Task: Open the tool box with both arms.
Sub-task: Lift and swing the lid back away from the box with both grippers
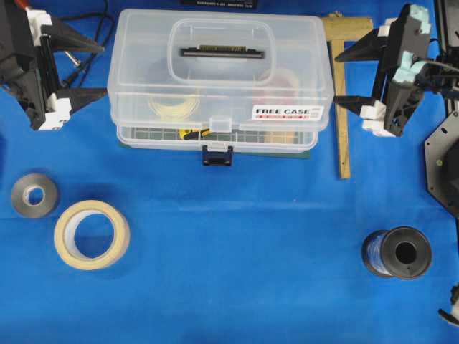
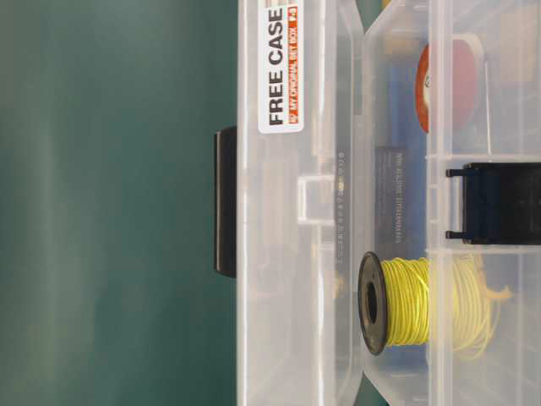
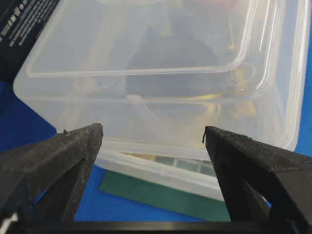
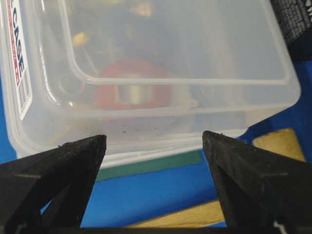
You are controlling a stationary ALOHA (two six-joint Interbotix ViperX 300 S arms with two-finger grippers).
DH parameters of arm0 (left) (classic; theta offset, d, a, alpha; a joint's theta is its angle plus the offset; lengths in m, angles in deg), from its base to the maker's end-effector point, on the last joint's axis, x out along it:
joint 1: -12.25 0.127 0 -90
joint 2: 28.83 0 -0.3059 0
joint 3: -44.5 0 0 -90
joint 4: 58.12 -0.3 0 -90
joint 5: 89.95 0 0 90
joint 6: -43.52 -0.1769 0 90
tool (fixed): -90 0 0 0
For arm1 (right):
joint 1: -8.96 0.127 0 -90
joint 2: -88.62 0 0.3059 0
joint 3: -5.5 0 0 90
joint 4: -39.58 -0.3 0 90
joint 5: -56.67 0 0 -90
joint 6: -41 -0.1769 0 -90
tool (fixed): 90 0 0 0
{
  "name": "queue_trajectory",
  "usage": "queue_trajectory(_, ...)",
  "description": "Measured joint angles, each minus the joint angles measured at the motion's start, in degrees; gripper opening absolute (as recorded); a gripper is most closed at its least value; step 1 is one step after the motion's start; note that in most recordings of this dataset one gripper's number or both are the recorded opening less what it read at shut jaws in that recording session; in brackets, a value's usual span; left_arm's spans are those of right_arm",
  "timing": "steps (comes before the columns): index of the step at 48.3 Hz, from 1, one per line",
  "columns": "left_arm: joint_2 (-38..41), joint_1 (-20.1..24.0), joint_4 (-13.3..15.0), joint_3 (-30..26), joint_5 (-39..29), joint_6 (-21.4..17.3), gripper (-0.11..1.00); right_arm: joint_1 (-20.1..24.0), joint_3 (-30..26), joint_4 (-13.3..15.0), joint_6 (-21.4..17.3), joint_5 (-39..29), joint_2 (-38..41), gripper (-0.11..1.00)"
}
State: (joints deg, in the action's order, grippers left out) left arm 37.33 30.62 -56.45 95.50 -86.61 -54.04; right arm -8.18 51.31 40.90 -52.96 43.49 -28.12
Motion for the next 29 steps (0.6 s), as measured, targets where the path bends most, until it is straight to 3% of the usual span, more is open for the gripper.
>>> queue_trajectory(29, -0.7, 6.2, 0.0, -3.4, -0.3, -1.4, 0.90, -5.8, -1.6, 0.9, 0.1, 1.4, -1.6, 0.83)
